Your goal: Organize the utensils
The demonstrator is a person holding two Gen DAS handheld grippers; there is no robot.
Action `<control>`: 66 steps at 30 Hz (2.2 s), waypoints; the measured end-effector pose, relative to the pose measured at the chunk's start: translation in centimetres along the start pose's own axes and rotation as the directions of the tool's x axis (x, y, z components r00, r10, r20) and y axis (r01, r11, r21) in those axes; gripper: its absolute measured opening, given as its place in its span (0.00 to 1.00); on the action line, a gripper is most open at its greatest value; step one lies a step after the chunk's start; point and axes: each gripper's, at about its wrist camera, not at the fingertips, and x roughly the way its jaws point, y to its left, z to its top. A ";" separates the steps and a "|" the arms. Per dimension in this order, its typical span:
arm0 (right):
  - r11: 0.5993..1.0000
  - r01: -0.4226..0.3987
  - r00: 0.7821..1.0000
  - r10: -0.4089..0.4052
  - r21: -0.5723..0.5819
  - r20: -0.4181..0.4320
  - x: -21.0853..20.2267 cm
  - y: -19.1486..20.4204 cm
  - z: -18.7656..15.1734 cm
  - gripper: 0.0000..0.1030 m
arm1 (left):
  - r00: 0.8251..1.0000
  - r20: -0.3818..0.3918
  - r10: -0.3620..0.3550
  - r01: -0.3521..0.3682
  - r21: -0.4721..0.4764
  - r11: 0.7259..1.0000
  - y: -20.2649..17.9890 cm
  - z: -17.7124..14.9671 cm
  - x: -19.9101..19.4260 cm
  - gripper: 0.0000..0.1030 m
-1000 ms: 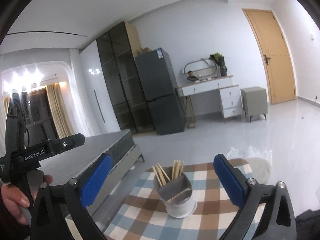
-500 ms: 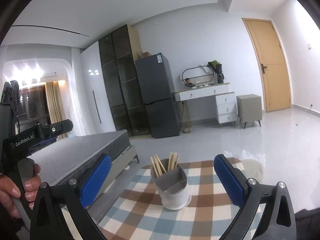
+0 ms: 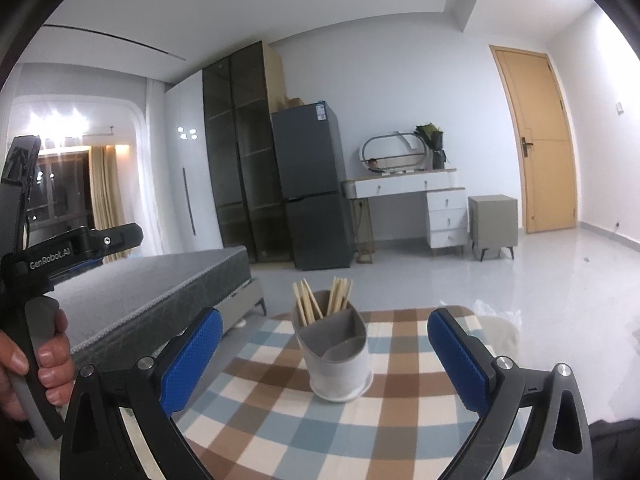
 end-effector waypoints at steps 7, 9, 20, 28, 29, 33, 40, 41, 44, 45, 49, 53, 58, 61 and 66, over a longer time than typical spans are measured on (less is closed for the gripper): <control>1.000 0.010 1.000 -0.010 -0.016 -0.022 0.1 -0.5 -1.4 1.00 | 0.999 -0.032 0.032 -0.032 -0.012 0.999 0.3 -2.1 1.2 0.99; 1.000 0.013 1.000 -0.014 -0.011 -0.027 0.2 -0.6 -1.7 1.00 | 0.997 -0.060 0.039 -0.040 -0.016 0.999 0.4 -2.8 1.7 0.99; 1.000 0.022 0.997 -0.022 -0.004 -0.075 0.8 -0.8 -2.9 1.00 | 0.991 -0.133 0.032 -0.033 -0.006 0.999 0.5 -4.6 2.7 0.99; 0.998 0.052 0.993 -0.054 -0.024 -0.101 1.2 -0.7 -3.2 1.00 | 0.984 -0.176 0.018 -0.018 0.002 1.000 0.4 -5.2 3.2 0.99; 0.998 0.053 0.993 -0.055 -0.023 -0.104 1.2 -0.7 -3.2 1.00 | 0.984 -0.178 0.010 -0.010 0.000 1.000 0.4 -5.3 3.2 0.99; 0.998 0.065 0.992 -0.067 -0.024 -0.107 1.1 -0.7 -3.2 1.00 | 0.986 -0.167 -0.004 0.004 -0.003 1.000 0.3 -5.3 2.9 0.99; 0.996 0.076 0.988 -0.080 -0.039 -0.128 1.3 -0.4 -3.4 1.00 | 0.984 -0.180 -0.007 0.000 -0.037 0.999 1.0 -5.3 3.4 0.99; 0.996 0.076 0.989 -0.080 -0.040 -0.127 1.2 -0.3 -3.4 1.00 | 0.983 -0.184 -0.008 0.000 -0.041 0.999 1.1 -5.4 3.4 0.99; 0.996 0.076 0.988 -0.080 -0.041 -0.129 1.2 -0.3 -3.4 1.00 | 0.980 -0.197 -0.012 0.007 -0.030 1.000 0.9 -5.6 3.6 0.99; 0.997 0.072 0.989 -0.077 -0.037 -0.130 1.2 -0.4 -3.4 1.00 | 0.980 -0.197 -0.010 0.006 -0.023 1.000 0.7 -5.6 3.6 0.99; 0.997 0.074 0.988 -0.078 -0.031 -0.137 1.2 -0.5 -3.5 1.00 | 0.982 -0.189 -0.010 0.011 0.004 1.000 0.1 -5.8 3.6 0.99; 0.997 0.073 0.988 -0.077 -0.032 -0.136 1.2 -0.5 -3.6 1.00 | 0.983 -0.185 -0.011 0.013 0.014 1.000 0.1 -5.8 3.5 0.99; 0.997 0.068 0.986 -0.071 -0.024 -0.149 1.4 -0.5 -3.7 1.00 | 0.981 -0.192 -0.032 0.036 0.012 0.999 -0.2 -5.9 3.4 0.99; 0.997 0.068 0.986 -0.071 -0.028 -0.149 1.5 -0.5 -3.7 1.00 | 0.984 -0.179 -0.026 0.032 0.031 0.999 -0.4 -5.9 3.1 0.99; 0.997 0.067 0.986 -0.070 -0.026 -0.151 1.5 -0.5 -3.8 1.00 | 0.982 -0.186 -0.015 0.021 0.031 0.999 -0.4 -5.9 3.3 0.99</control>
